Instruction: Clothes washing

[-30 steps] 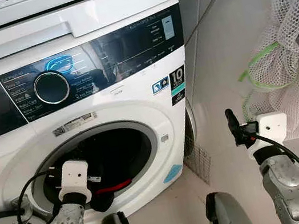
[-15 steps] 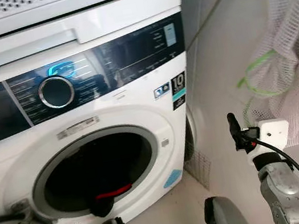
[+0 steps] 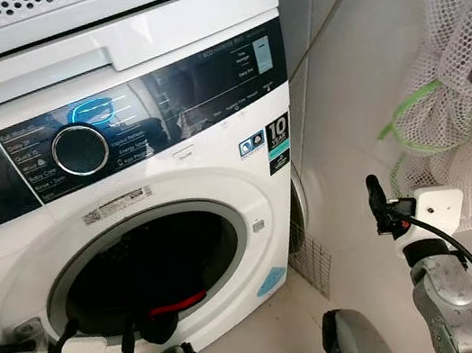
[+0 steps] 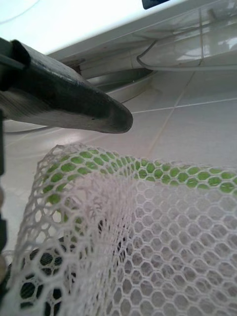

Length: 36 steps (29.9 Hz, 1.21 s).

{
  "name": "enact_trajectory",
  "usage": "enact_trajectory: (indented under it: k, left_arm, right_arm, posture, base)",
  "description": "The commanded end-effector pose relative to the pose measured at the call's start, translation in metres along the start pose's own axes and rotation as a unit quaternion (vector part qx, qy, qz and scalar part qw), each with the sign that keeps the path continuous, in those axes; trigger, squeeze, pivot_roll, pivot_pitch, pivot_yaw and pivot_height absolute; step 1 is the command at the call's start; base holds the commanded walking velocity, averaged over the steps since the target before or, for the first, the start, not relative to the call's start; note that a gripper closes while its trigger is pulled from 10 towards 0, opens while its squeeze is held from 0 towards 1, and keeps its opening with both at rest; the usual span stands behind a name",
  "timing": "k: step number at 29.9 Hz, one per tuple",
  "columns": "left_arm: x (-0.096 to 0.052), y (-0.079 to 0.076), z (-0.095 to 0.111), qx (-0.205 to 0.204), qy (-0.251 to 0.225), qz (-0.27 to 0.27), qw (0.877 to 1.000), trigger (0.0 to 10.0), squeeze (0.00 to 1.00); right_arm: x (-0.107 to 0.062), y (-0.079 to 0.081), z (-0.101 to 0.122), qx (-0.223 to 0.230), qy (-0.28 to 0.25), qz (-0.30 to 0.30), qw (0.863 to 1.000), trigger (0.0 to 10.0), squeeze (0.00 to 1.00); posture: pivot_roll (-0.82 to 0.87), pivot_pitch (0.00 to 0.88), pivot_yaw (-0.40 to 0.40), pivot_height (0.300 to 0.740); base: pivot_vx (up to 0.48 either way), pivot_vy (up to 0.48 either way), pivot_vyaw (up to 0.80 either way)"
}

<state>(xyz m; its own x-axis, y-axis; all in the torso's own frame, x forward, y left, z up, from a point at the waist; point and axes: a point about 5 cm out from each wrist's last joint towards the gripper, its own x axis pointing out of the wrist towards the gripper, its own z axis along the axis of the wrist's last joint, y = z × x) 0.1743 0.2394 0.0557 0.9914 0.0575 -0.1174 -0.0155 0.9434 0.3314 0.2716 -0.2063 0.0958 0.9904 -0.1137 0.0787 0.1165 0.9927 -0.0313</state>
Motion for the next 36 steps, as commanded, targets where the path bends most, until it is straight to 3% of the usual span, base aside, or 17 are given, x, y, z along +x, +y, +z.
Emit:
enact_trajectory:
  k: [1,22,23,25,26,27,30,36]
  left_arm:
    - [0.000,-0.001,0.003,0.004,-0.004,-0.007,1.000,10.0,0.00]
    - [0.000,-0.001,0.003,0.004,-0.004,-0.007,1.000,10.0,0.00]
    - [-0.008,-0.002,0.006,0.010,-0.001,-0.033,0.999,10.0,0.00]
    - [0.011,0.013,-0.015,-0.003,0.068,0.001,0.998,10.0,0.00]
    - [0.011,0.013,-0.015,-0.003,0.068,0.001,0.998,10.0,0.00]
    - [0.019,0.017,-0.034,-0.012,0.112,0.025,0.993,10.0,0.00]
    - [0.016,0.014,-0.047,-0.021,0.140,0.030,0.989,10.0,0.00]
    - [0.015,0.008,-0.053,-0.025,0.154,0.015,0.988,10.0,0.00]
  right_arm:
    - [0.001,0.000,0.000,0.000,-0.002,-0.001,1.000,10.0,0.00]
    - [0.001,0.000,0.000,0.000,-0.002,-0.001,1.000,10.0,0.00]
    - [0.001,0.000,0.000,0.000,-0.004,-0.005,1.000,10.0,0.00]
    - [-0.002,-0.001,-0.001,0.001,-0.002,-0.010,1.000,10.0,0.00]
    - [-0.002,-0.001,-0.001,0.001,-0.002,-0.010,1.000,10.0,0.00]
    - [-0.004,-0.001,-0.002,0.001,0.000,-0.010,1.000,10.0,0.00]
    - [-0.004,-0.001,-0.001,0.001,-0.001,-0.009,1.000,10.0,0.00]
    - [-0.003,-0.001,-0.001,0.000,-0.002,-0.010,1.000,10.0,0.00]
  posture:
    - [0.08,0.000,0.000,0.540]
    - [0.08,0.000,0.000,0.540]
    - [0.08,0.177,0.193,0.540]
    - [0.09,0.201,0.174,0.540]
    - [0.09,0.201,0.174,0.540]
    - [0.09,0.202,0.172,0.540]
    - [0.09,0.202,0.171,0.540]
    - [0.09,0.204,0.165,0.540]
  base:
    - [0.000,0.000,0.00]
    - [0.000,0.000,0.00]
    - [0.000,0.000,0.00]
    - [0.000,0.000,0.00]
    - [0.000,0.000,0.00]
    - [0.000,0.000,0.00]
    - [0.000,0.000,0.00]
    - [0.000,0.000,0.00]
